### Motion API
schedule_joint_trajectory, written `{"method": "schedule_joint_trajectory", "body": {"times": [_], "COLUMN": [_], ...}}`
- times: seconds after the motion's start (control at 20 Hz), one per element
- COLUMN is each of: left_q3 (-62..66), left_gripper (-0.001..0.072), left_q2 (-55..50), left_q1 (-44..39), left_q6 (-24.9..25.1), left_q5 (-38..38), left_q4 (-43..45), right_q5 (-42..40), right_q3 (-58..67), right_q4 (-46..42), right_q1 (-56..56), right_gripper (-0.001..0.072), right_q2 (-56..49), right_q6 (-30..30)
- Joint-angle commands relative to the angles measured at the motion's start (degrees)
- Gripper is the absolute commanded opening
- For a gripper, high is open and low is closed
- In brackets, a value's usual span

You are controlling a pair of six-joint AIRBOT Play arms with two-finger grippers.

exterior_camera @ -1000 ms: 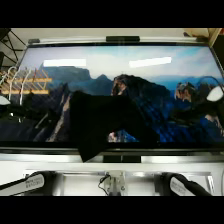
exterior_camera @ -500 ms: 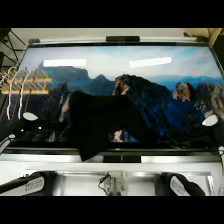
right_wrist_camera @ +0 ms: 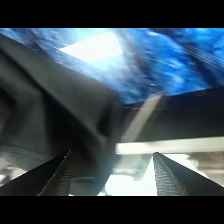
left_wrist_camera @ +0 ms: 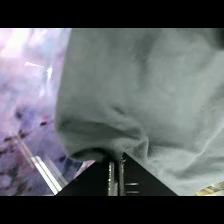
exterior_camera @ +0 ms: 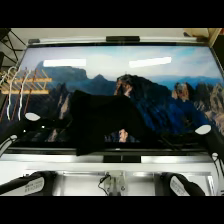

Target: Fold the shirts.

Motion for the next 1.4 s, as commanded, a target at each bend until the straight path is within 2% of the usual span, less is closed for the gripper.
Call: {"method": "schedule_joint_trajectory", "body": {"times": [0.0,0.1,0.2,0.25,0.3,0.4,0.45,0.5,0.55,0.6,0.65,0.7,0.75,0.85,1.0,1.1,1.2,1.3,1.35], "left_q3": [0.7,1.0,1.0,1.1,1.1,1.1,1.1,1.1,1.2,1.2,1.7,3.1,5.2,13.7,36.8,58.4,77.2,90.3,92.0], "left_gripper": [0.0035,0.0035,0.0035,0.0035,0.0035,0.0035,0.0035,0.0035,0.0035,0.0035,0.0034,0.0033,0.0033,0.0033,0.0034,0.0034,0.0034,0.0034,0.0034], "left_q2": [1.0,1.6,1.9,1.9,1.9,2.1,2.1,2.1,2.1,2.2,2.5,3.5,5.0,10.3,19.9,23.5,24.2,24.3,25.2], "left_q1": [-0.1,-0.2,-0.2,-0.2,-0.2,-0.2,-0.2,-0.2,-0.2,-0.2,-0.1,-0.1,0.4,2.5,8.1,14.0,20.2,26.4,28.7], "left_q6": [0.2,0.2,0.2,0.2,0.2,0.2,0.3,0.3,0.8,1.3,3.4,6.7,8.5,8.8,8.8,8.7,7.8,0.5,-3.0], "left_q5": [-0.6,-1.3,-1.5,-1.7,-1.7,-1.8,-2.2,-2.6,-3.5,-5.0,-7.1,-9.4,-11.4,-13.8,-13.5,-13.1,-13.1,-13.5,-14.4], "left_q4": [-0.4,-0.4,-0.4,-0.4,-0.4,-0.4,-0.4,-0.4,-0.4,-0.4,-0.4,-0.3,-0.4,-0.4,-0.4,-0.3,0.2,7.5,10.8], "right_q5": [-8.2,-10.6,-11.2,-11.4,-11.6,-11.3,-11.0,-10.5,-10.0,-9.2,-7.2,-4.2,-0.7,4.8,6.3,-0.2,-9.3,-13.2,-12.4], "right_q3": [-3.0,-3.4,-3.4,-3.4,-3.4,-3.4,-3.4,-3.4,-3.4,-3.2,-2.1,0.0,3.3,11.8,31.4,47.1,60.6,70.2,73.3], "right_q4": [5.1,5.7,5.7,5.6,5.7,7.6,9.0,10.8,13.2,17.1,20.4,21.9,22.4,23.0,26.3,25.3,18.5,7.5,2.0], "right_q1": [0.1,0.1,0.1,0.1,0.1,0.1,0.1,0.1,0.1,0.0,0.0,0.0,0.0,0.0,0.0,0.0,0.0,0.0,0.0], "right_gripper": [0.0615,0.0540,0.0535,0.0392,0.0328,0.0327,0.0294,0.0144,0.0070,0.0069,0.0069,0.0069,0.0068,0.0069,0.0069,0.0069,0.0068,0.0069,0.0069], "right_q2": [-0.1,-0.1,-0.1,-0.1,-0.2,-2.5,-4.5,-6.4,-8.2,-9.0,-8.9,-8.6,-7.4,-3.1,6.7,12.4,16.9,19.8,21.0], "right_q6": [-0.7,-0.9,-0.8,-0.8,-0.8,-1.0,-1.7,-3.5,-5.3,-9.4,-14.3,-16.7,-18.2,-18.7,-19.3,-19.2,-15.1,-5.0,-0.3]}}
